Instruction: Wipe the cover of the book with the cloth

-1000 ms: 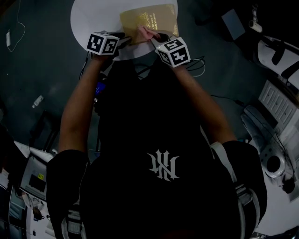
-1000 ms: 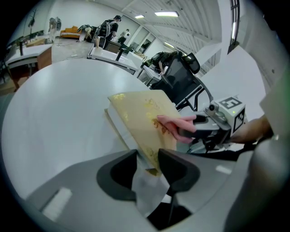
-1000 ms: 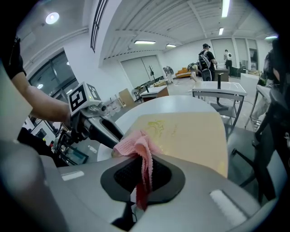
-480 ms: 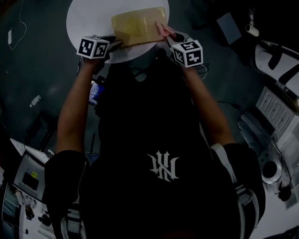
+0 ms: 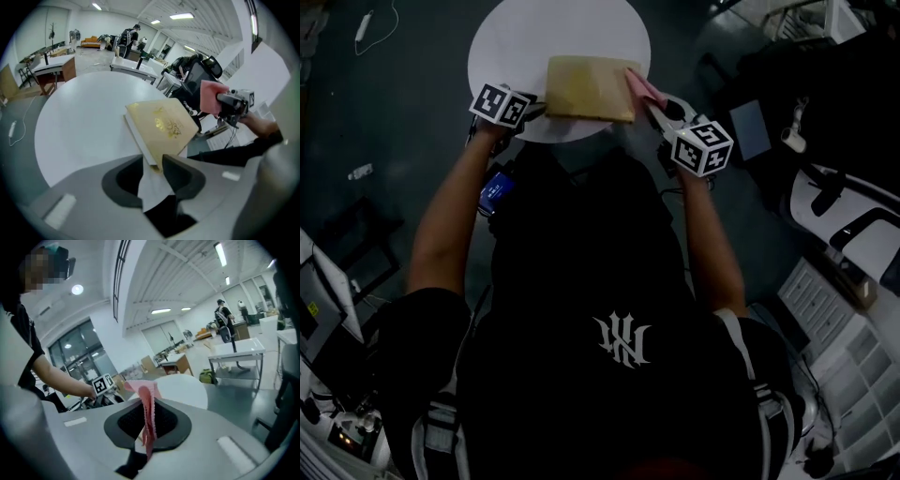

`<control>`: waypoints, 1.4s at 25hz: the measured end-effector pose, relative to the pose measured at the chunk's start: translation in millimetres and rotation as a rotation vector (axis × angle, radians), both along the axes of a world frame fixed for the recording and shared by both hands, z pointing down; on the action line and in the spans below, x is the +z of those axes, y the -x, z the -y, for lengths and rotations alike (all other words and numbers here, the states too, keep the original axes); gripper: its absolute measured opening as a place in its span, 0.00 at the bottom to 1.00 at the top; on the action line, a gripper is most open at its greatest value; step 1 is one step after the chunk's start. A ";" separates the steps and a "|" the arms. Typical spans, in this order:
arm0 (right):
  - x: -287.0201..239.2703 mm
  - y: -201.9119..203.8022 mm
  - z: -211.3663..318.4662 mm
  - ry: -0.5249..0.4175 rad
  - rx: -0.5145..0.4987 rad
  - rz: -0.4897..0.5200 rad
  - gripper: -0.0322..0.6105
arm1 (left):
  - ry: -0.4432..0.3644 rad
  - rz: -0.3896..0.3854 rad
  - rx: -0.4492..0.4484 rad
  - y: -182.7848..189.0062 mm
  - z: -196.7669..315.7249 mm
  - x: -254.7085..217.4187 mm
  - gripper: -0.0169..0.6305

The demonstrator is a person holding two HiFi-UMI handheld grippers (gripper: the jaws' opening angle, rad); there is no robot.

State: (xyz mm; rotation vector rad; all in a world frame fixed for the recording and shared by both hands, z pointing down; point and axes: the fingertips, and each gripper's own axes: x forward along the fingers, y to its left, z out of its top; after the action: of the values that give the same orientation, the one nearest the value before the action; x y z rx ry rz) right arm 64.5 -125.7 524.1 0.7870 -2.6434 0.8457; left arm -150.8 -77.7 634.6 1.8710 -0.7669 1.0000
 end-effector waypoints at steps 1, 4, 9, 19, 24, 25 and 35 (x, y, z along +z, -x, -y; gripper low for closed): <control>-20.2 7.2 0.7 -0.027 -0.032 0.045 0.07 | -0.025 -0.004 -0.010 -1.2 -0.5 -11.7 0.22; -77.8 20.8 0.5 -0.082 -0.120 0.171 0.07 | -0.143 -0.035 -0.052 -11.5 3.8 -58.5 0.17; -172.8 41.1 -18.0 -0.195 -0.272 0.344 0.07 | -0.356 -0.056 -0.113 -15.8 7.5 -148.9 0.04; -316.4 63.4 -85.2 -0.391 -0.462 0.531 0.07 | -0.807 -0.167 -0.171 -13.3 -49.4 -348.9 0.03; -347.6 62.4 -115.9 -0.417 -0.469 0.566 0.07 | -0.993 -0.281 -0.135 -29.7 -93.7 -423.2 0.03; -350.8 61.3 -121.9 -0.416 -0.469 0.568 0.07 | -1.016 -0.294 -0.127 -33.9 -100.8 -433.3 0.03; -350.8 50.8 -196.8 -0.422 -0.438 0.501 0.07 | -1.019 -0.393 -0.077 -53.8 -187.4 -433.8 0.03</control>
State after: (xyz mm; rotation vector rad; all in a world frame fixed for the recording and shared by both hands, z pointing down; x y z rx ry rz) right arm 13.8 71.1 173.3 0.0380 -3.3117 0.4033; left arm -97.0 109.7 200.8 2.7331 -1.2120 0.1126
